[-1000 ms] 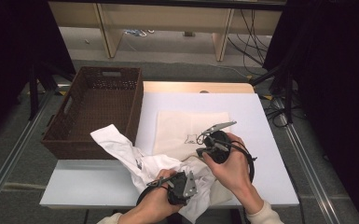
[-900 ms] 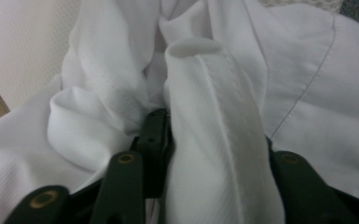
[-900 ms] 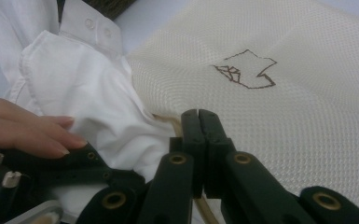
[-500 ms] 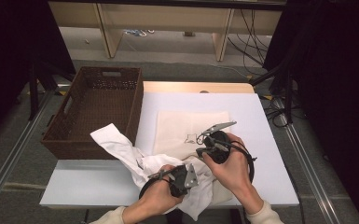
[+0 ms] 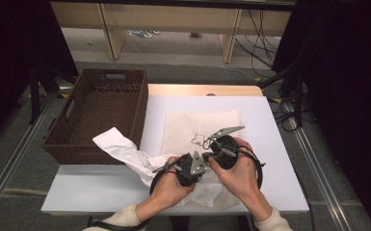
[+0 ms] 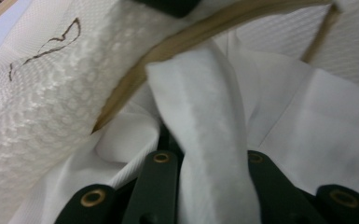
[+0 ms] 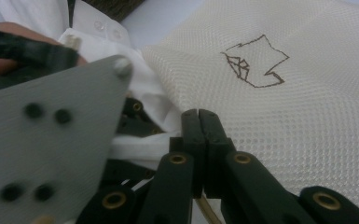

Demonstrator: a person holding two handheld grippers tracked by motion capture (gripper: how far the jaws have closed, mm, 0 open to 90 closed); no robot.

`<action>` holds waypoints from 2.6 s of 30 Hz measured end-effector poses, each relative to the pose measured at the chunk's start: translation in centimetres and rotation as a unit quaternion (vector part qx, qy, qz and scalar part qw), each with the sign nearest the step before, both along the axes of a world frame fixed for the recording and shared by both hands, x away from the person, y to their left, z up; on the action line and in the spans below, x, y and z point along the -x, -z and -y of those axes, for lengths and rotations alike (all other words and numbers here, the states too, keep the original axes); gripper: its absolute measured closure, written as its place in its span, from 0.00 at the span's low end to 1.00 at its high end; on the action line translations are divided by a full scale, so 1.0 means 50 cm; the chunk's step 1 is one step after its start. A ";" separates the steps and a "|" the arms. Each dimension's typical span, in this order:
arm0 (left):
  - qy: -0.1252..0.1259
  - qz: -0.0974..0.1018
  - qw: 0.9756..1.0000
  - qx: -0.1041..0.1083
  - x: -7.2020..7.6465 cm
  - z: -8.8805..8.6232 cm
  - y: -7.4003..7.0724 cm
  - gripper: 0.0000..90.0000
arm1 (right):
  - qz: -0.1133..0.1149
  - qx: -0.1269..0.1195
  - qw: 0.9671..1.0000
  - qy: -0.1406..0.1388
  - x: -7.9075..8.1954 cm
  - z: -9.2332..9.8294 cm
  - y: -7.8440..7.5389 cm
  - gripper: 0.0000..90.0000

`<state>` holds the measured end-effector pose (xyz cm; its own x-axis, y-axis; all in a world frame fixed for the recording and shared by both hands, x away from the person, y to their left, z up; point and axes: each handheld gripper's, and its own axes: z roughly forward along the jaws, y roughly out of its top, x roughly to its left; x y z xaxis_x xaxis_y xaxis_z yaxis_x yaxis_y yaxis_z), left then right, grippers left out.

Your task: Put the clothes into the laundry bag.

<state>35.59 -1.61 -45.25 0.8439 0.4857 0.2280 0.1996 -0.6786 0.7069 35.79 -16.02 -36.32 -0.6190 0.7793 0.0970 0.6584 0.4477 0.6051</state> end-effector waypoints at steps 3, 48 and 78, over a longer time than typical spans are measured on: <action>-0.003 0.003 1.000 -0.001 -0.010 0.001 0.009 0.89 | -0.003 -0.003 1.000 0.006 0.001 -0.002 0.000 1.00; 0.007 -0.036 0.999 -0.001 0.074 -0.060 -0.013 0.81 | 0.004 0.001 1.000 0.007 -0.008 0.006 0.004 1.00; 0.024 -0.029 0.998 0.053 0.046 -0.049 -0.022 0.34 | 0.002 -0.004 1.000 0.007 -0.005 0.008 -0.002 1.00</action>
